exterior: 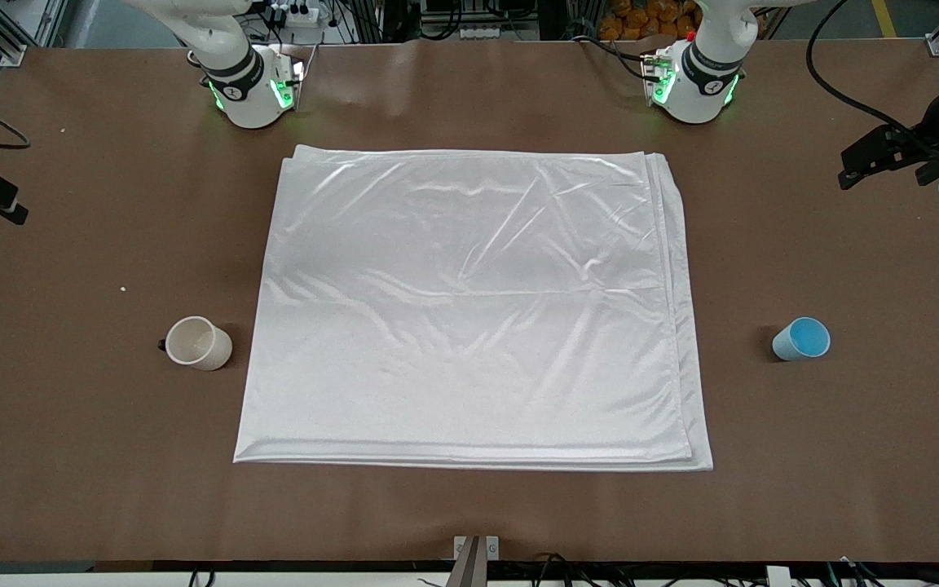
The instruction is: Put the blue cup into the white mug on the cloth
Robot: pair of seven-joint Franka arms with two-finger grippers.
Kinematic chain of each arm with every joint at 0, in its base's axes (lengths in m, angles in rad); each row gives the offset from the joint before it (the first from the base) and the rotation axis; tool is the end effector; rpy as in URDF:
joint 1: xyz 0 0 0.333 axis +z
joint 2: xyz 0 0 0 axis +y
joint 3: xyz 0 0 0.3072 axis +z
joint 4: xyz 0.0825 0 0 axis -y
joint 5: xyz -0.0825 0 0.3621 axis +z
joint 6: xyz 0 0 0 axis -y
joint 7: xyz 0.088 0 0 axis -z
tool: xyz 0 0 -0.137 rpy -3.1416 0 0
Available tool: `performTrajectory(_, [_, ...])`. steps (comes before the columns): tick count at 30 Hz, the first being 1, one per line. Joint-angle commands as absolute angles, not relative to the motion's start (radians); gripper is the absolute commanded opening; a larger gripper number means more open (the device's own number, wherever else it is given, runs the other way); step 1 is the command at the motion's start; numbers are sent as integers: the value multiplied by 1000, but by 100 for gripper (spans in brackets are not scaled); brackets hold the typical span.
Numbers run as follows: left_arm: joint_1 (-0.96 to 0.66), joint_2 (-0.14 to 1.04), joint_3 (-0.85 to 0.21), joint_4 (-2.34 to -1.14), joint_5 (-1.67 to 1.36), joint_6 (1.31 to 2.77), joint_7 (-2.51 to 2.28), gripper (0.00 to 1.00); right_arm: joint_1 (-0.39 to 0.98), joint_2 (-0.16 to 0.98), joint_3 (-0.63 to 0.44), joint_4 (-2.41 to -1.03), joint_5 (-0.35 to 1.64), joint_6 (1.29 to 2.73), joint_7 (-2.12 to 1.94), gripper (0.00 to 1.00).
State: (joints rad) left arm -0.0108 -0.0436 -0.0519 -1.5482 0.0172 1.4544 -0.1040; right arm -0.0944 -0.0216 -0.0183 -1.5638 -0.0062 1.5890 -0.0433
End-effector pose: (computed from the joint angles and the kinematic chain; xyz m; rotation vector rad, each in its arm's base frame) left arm 0.5050 -0.0298 0.6085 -3.1165 -0.0670 0.0756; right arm 0.5263 -0.0605 0.6020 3.1294 -0.1087 0.0723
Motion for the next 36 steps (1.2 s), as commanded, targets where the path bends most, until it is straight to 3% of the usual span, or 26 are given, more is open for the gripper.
performTrajectory(1, [-18, -40, -54, -1539, 41, 1459, -101, 100, -92, -38, -14, -1595, -3, 1623, -28, 100])
performTrajectory(21, [8, 0, -46, -1522, -34, 1462, -133, 100, -126, -23, -20, -1606, -5, 1632, -26, 100])
performTrajectory(36, [46, 170, -41, -1519, 92, 1511, -60, 100, -117, -23, -18, -1778, -3, 1784, -40, 100])
